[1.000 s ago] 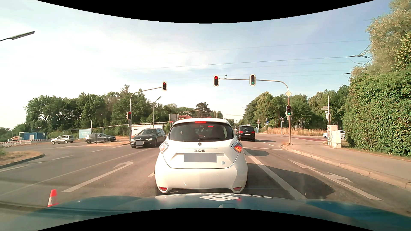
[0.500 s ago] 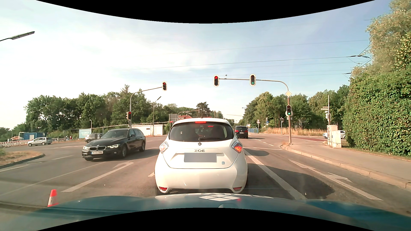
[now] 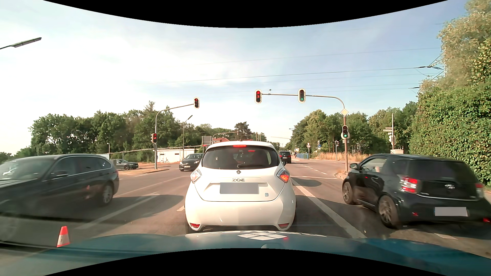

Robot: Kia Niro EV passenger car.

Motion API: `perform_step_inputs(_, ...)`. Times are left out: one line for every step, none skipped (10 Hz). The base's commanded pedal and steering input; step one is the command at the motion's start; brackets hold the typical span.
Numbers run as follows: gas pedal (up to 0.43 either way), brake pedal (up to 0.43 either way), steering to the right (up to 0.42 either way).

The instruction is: Follow the waypoints while adhering to traffic rules and regulations

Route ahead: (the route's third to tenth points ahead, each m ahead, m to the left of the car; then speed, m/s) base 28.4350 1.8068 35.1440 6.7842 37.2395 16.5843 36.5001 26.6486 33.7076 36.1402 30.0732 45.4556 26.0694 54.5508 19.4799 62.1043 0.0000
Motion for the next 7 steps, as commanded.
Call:
perform_step_inputs(0.000,0.250,0.005)
perform_step_inputs(0.000,0.250,0.006)
perform_step_inputs(0.000,0.250,0.005)
perform_step_inputs(0.000,0.250,0.005)
perform_step_inputs(0.000,0.250,0.005)
perform_step_inputs(0.000,0.250,0.005)
perform_step_inputs(0.000,0.250,0.005)
